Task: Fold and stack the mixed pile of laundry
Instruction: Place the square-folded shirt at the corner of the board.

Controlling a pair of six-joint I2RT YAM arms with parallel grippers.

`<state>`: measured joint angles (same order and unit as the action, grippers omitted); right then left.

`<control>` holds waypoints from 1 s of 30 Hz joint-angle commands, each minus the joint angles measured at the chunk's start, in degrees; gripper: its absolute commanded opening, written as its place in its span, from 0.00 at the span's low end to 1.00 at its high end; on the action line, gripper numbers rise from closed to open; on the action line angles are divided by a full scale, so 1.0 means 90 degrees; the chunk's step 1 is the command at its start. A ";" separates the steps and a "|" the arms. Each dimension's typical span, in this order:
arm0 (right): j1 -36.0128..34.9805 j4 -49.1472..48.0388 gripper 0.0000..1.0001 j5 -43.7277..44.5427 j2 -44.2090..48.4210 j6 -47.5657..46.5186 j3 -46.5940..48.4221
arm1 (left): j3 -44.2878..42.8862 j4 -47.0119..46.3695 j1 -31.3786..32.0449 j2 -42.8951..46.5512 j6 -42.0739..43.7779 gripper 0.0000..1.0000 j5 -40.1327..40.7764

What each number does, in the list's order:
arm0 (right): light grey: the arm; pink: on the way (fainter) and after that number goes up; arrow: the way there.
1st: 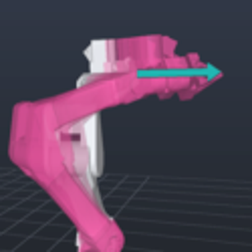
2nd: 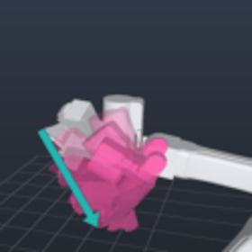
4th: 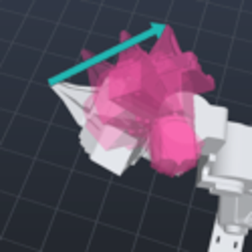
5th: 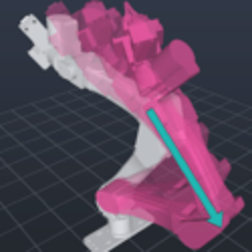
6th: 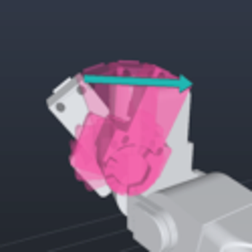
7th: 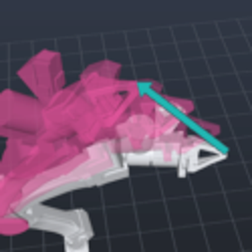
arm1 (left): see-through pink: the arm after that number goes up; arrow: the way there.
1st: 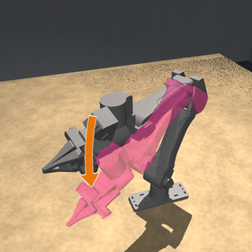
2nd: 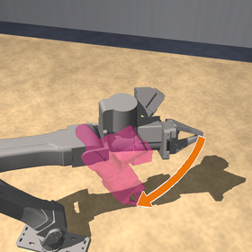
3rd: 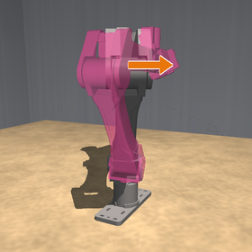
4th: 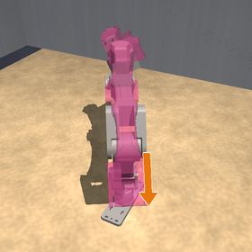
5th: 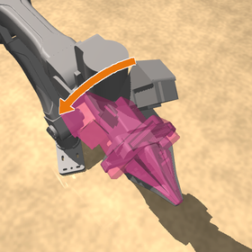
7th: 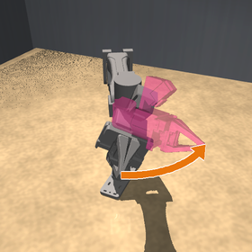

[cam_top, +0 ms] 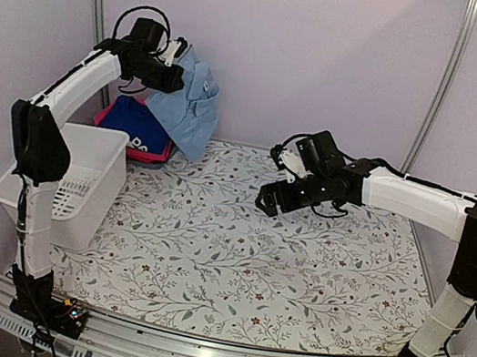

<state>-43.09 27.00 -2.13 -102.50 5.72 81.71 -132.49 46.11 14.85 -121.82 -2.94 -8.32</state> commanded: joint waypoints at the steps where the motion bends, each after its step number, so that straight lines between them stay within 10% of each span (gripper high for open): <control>1: 0.0021 0.0034 0.99 -0.0056 -0.0057 -0.0030 0.0159 | 0.0024 -0.0225 -0.0121 0.0345 0.0095 0.00 -0.0217; 30: 0.0022 0.0416 0.99 0.0049 -0.0381 0.0083 0.0592 | 0.0280 -0.0761 -0.2161 -0.0389 0.0723 0.00 -0.1215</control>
<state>-43.09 29.12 -2.09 -104.44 5.63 84.44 -126.93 43.46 -1.83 -121.51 1.41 -17.30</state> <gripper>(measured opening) 0.989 0.017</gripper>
